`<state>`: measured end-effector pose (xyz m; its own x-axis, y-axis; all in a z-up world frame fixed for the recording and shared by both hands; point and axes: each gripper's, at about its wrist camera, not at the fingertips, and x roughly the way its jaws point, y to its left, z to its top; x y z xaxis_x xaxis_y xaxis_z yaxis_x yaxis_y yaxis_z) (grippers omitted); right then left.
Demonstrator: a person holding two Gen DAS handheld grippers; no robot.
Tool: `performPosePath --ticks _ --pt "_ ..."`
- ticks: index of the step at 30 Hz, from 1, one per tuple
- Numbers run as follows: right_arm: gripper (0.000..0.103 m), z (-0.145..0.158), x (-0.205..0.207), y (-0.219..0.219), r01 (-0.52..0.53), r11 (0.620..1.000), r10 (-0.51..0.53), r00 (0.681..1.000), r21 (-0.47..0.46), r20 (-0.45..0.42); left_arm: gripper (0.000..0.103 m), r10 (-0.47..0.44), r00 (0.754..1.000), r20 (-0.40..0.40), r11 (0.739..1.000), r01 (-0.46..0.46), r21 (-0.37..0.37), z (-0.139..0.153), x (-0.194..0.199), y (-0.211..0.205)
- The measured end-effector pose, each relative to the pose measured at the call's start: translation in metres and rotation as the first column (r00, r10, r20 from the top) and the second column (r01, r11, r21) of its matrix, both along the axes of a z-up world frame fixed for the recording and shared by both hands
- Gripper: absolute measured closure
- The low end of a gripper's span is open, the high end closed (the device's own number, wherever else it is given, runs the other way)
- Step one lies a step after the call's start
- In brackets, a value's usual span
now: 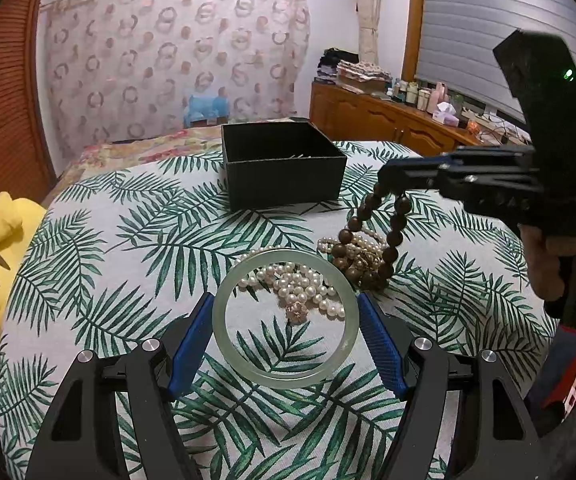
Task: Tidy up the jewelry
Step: 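Lift the wooden bead bracelet and carry it over the black box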
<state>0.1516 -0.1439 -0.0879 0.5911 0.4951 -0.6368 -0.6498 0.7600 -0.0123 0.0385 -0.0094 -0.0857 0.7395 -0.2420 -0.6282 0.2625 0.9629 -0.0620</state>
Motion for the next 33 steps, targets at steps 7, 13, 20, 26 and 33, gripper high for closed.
performPosePath --ticks 7,13,20,26,33 --pt "0.090 0.021 -0.006 0.007 -0.028 1.000 0.028 0.999 0.001 0.041 0.034 0.006 1.000 0.012 1.000 -0.006 -0.001 0.006 0.001 0.002" --pt "0.090 0.036 -0.002 0.008 -0.028 1.000 0.028 0.997 -0.001 0.070 0.034 0.014 1.000 0.020 1.000 -0.014 -0.001 0.010 0.008 0.006" --pt "0.090 0.056 0.015 0.008 -0.018 1.000 0.020 0.994 -0.013 0.111 0.034 0.017 0.999 0.048 1.000 -0.018 0.020 0.022 0.027 0.008" --pt "0.090 0.070 0.035 0.008 -0.020 1.000 0.022 0.991 -0.017 0.134 0.034 0.009 0.997 0.071 0.999 -0.012 0.039 0.035 0.046 0.008" --pt "0.090 0.078 0.062 0.005 -0.016 1.000 0.016 0.991 0.001 0.134 0.034 0.002 0.997 0.075 0.999 -0.004 0.035 0.046 0.072 0.008"
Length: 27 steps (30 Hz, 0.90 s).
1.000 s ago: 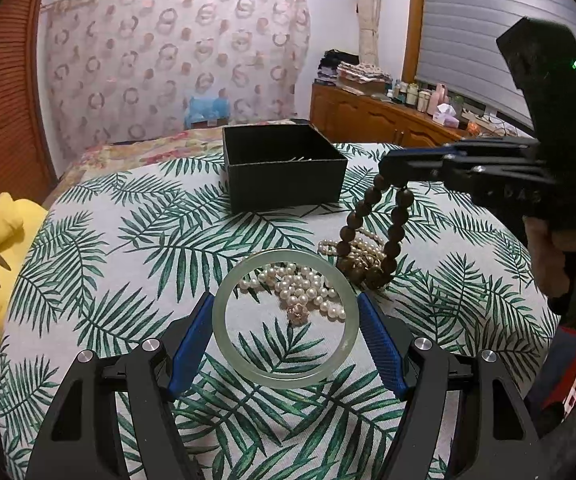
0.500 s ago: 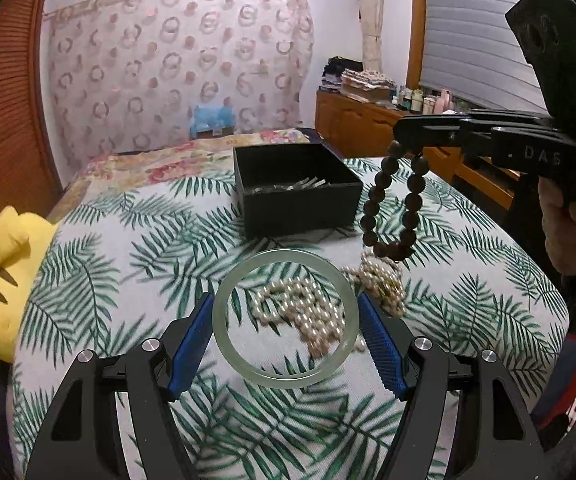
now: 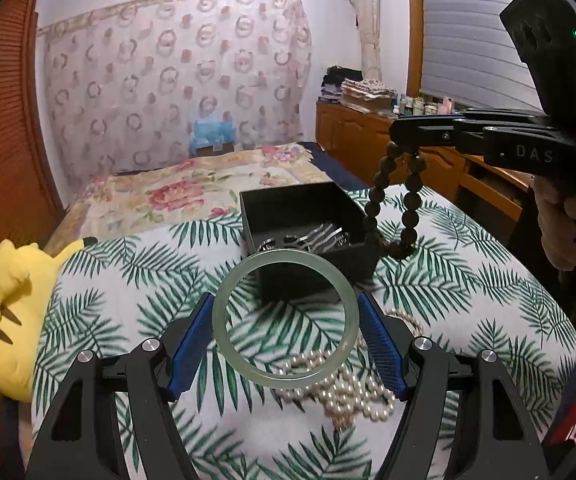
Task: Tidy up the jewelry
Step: 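Lift the wooden bead bracelet and carry it over the black box, then lower the jade bangle into the box with the left gripper while the right gripper releases the bracelet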
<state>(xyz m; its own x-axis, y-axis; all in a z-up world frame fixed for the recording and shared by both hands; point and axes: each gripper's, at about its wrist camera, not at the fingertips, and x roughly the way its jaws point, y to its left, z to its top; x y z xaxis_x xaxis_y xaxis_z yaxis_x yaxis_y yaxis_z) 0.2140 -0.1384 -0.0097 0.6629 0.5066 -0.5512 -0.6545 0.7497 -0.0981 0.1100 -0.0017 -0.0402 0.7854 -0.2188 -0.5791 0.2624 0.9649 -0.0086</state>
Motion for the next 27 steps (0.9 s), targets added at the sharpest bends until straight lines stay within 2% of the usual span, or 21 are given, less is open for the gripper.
performPosePath --ticks 12,20,27 --pt "0.090 0.005 0.050 0.009 -0.031 0.999 0.032 0.999 0.018 -0.035 0.034 -0.004 1.000 -0.027 1.000 0.004 -0.010 0.013 0.047 -0.001" --pt "0.090 -0.021 0.091 0.013 -0.013 1.000 0.013 0.996 -0.001 -0.093 0.034 -0.002 0.998 -0.058 1.000 0.002 0.004 0.016 0.087 -0.002" --pt "0.088 -0.038 0.116 0.005 0.025 0.999 -0.022 0.991 0.022 -0.135 0.034 -0.018 0.997 -0.080 1.000 0.020 0.016 0.011 0.116 -0.012"
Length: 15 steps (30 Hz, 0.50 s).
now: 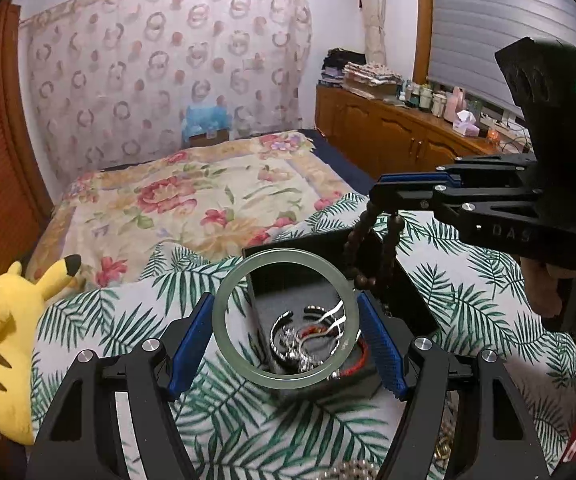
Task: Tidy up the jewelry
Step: 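Lower the jade bangle into the box with the left gripper while the right gripper releases the bracelet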
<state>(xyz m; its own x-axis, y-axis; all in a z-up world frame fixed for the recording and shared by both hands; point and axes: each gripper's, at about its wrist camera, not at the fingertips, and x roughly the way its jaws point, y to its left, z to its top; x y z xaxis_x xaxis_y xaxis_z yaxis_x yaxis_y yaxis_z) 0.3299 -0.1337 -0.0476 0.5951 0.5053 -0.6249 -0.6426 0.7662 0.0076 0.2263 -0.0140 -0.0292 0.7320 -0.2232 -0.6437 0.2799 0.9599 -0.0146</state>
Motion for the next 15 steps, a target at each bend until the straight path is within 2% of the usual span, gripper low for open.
performPosePath --ticks 15 --pt "0.085 -0.028 -0.009 -0.039 0.061 0.997 -0.057 0.996 0.048 -0.066 0.034 -0.046 0.997 -0.056 0.997 0.049 0.051 -0.021 0.042 -0.030"
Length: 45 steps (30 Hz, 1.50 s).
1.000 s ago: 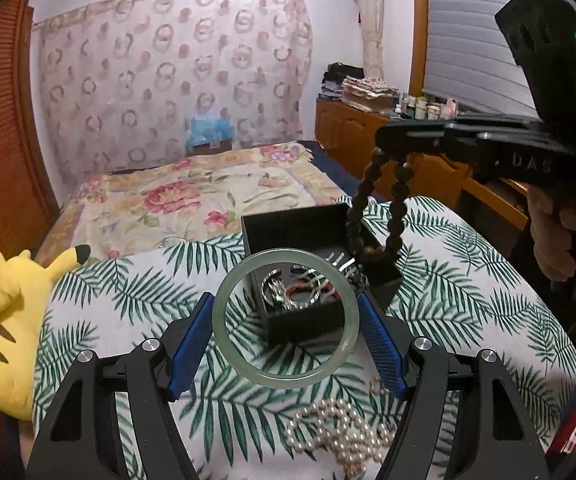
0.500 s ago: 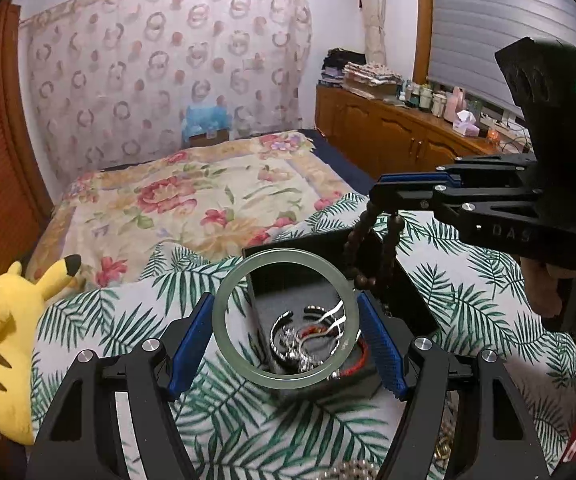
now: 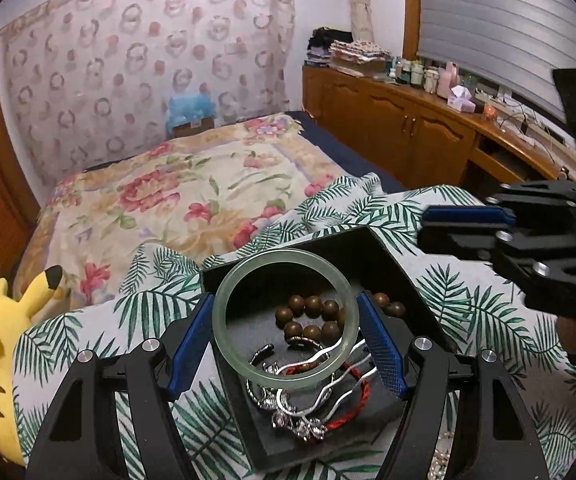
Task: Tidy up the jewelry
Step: 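Lower the jade bangle into the box with the left gripper while the right gripper releases the bracelet, then move both grippers back over the pearl necklaces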
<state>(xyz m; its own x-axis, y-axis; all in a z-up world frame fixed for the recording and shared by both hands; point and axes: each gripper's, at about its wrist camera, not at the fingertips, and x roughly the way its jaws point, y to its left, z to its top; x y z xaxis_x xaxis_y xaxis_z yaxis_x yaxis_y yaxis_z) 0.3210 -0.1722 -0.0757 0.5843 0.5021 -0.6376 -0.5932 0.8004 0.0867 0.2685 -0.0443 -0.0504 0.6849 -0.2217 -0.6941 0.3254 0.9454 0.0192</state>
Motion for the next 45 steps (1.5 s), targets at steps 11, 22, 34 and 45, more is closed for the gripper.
performPosePath --ticks 11,22,34,45 --pt "0.085 -0.009 -0.034 -0.016 0.025 1.000 -0.024 1.000 0.012 -0.015 0.028 0.012 1.000 0.005 1.000 -0.012 -0.019 0.006 -0.014 0.005" --pt "0.085 -0.024 -0.099 -0.017 0.016 1.000 -0.016 1.000 0.002 -0.018 0.028 0.050 0.999 0.020 0.997 -0.049 -0.056 0.006 -0.093 0.031" --pt "0.084 -0.058 -0.139 -0.008 0.015 0.998 -0.018 0.999 -0.053 -0.050 0.028 0.098 0.995 -0.012 0.992 -0.098 -0.079 -0.022 -0.149 0.055" --pt "0.084 -0.079 -0.127 0.009 -0.029 0.986 0.011 0.994 -0.165 -0.108 0.028 0.113 0.994 -0.005 0.990 -0.113 -0.085 -0.031 -0.179 0.060"
